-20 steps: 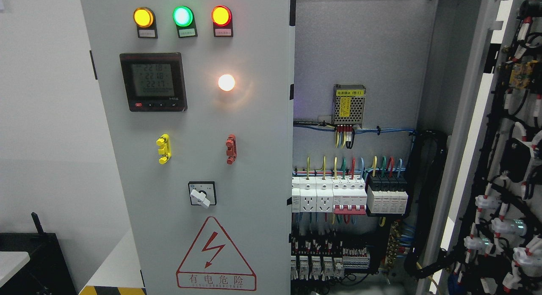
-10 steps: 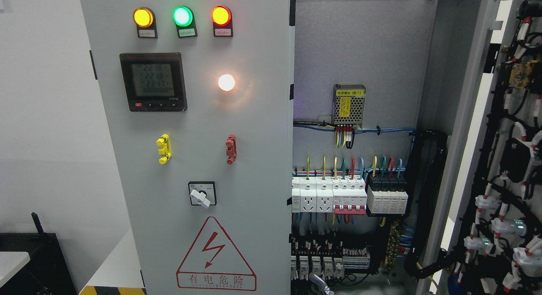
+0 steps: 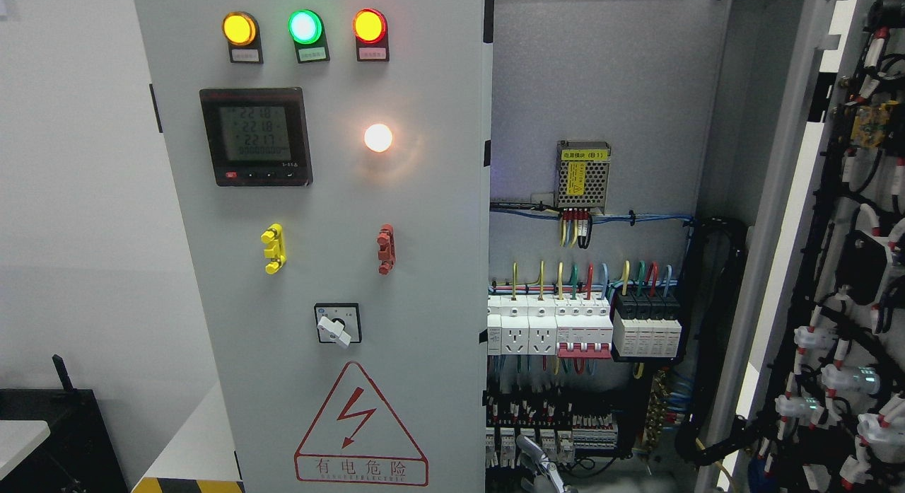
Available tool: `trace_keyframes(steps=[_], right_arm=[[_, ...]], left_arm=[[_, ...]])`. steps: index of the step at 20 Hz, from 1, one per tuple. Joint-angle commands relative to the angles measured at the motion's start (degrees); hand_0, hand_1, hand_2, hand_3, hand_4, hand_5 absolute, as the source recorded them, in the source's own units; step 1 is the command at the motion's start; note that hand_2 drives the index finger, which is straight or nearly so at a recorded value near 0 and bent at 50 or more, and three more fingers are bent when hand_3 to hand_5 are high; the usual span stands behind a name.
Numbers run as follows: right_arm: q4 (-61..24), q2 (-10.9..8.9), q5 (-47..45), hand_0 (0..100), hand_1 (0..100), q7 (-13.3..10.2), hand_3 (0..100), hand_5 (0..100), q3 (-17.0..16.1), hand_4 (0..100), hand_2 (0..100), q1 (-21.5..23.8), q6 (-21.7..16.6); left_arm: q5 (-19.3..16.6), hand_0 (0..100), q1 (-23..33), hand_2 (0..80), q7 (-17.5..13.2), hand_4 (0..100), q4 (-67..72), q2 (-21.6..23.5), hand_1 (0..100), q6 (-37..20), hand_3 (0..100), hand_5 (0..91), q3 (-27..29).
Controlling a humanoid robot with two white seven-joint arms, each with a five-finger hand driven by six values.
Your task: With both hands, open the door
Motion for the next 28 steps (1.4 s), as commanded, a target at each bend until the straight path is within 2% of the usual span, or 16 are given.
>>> trace_keyframes(steps=[1, 14, 28], right_arm=[[4.3, 0.42, 0.0, 38, 0, 0.0, 0, 0, -0.7, 0, 0, -3.0, 1.5], [10.7, 0.42, -1.0, 38, 0, 0.0, 0, 0, -0.8, 0, 0, -9.7, 2.2], [13.6, 0.16, -3.3, 38, 0, 0.1, 0, 0, -0.7, 0, 0, -14.1, 3.9]], left_arm=[[1.2, 0, 0.0, 0.0, 0.0, 0, 0.0, 0.0, 0, 0.0, 0, 0.0, 0.0], [1.2, 0, 0.0, 0.0, 0.0, 0, 0.0, 0.0, 0, 0.0, 0, 0.0, 0.0], [1.2, 0, 0.0, 0.0, 0.0, 0, 0.0, 0.0, 0, 0.0, 0, 0.0, 0.0]])
